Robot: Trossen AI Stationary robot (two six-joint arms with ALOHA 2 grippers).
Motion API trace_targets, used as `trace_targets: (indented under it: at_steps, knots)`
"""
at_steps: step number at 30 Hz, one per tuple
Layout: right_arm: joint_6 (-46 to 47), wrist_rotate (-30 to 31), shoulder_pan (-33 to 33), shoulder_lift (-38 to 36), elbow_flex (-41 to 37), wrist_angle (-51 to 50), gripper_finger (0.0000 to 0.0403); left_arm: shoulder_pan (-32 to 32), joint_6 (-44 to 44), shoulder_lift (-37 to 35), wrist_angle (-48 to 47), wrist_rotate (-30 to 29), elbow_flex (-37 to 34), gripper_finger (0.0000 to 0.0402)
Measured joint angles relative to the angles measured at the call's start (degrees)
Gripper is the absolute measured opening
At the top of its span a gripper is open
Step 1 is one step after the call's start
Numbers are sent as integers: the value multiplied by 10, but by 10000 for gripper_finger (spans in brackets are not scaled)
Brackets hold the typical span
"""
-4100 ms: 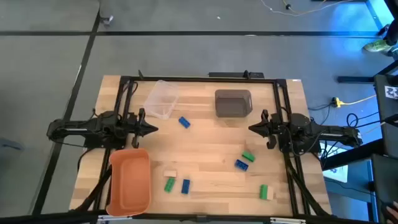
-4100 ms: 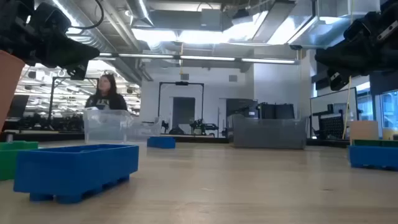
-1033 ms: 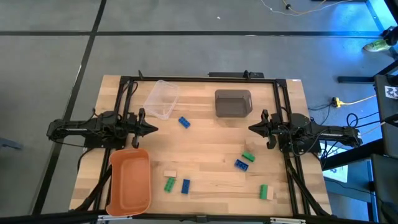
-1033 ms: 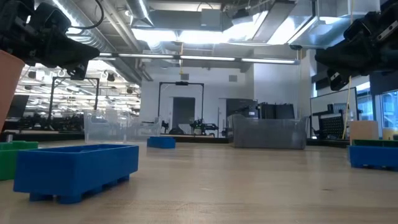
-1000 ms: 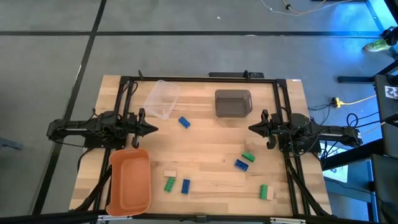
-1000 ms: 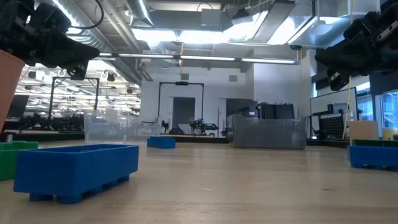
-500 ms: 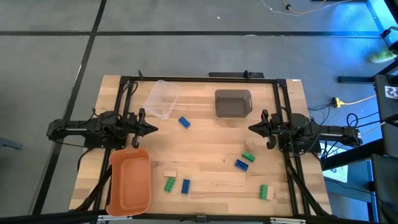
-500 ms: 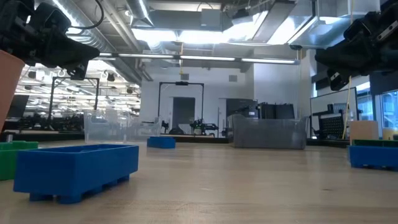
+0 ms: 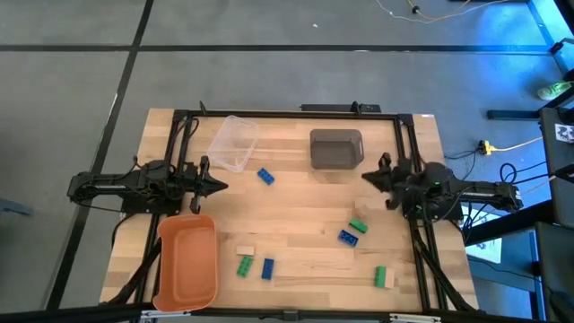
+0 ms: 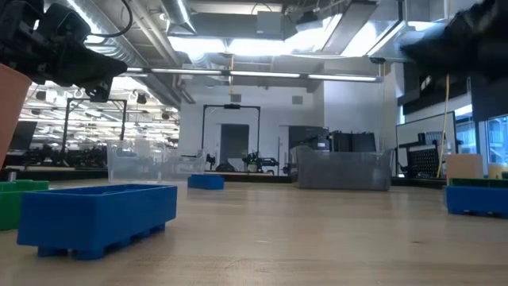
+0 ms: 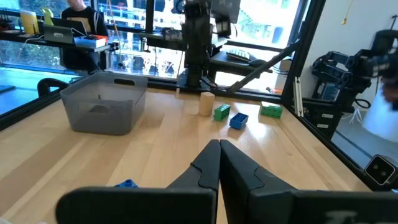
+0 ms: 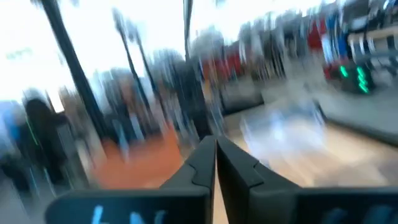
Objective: Sort & place blocks by color
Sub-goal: Put the top left brown block into the black bin
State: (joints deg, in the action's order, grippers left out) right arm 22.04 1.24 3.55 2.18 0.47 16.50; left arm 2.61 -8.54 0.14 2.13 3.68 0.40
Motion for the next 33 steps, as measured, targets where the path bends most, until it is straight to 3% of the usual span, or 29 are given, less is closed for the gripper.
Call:
trace_targets:
  at_steps: [3, 6, 10, 13, 16, 21, 25, 29, 33]
  knots:
    - [87, 47, 0, 0, 0, 144, 19, 0, 0, 0, 0, 0, 0, 0]
    - [108, 75, 0, 0, 0, 246, 19, 0, 0, 0, 0, 0, 0, 0]
    - [154, 135, 2, 3, 33, 248, 23, 0, 0, 0, 0, 0, 0, 0]
    - [190, 96, 2, 26, 102, 130, 44, 0, 0, 0, 0, 0, 0, 0]
    - [210, 28, 2, 76, 212, -51, 84, 0, 0, 0, 0, 0, 0, 0]
    - [243, -29, 1, 202, 409, -417, 161, 0, 0, 0, 0, 0, 0, 0]
    - [302, -80, 0, 309, 516, -641, 200, 0, 0, 0, 0, 0, 0, 0]
    - [353, -125, 0, 397, 559, -769, 208, 0, 0, 0, 0, 0, 0, 0]
    - [376, -138, -8, 466, 550, -806, 207, 0, 0, 0, 0, 0, 0, 0]
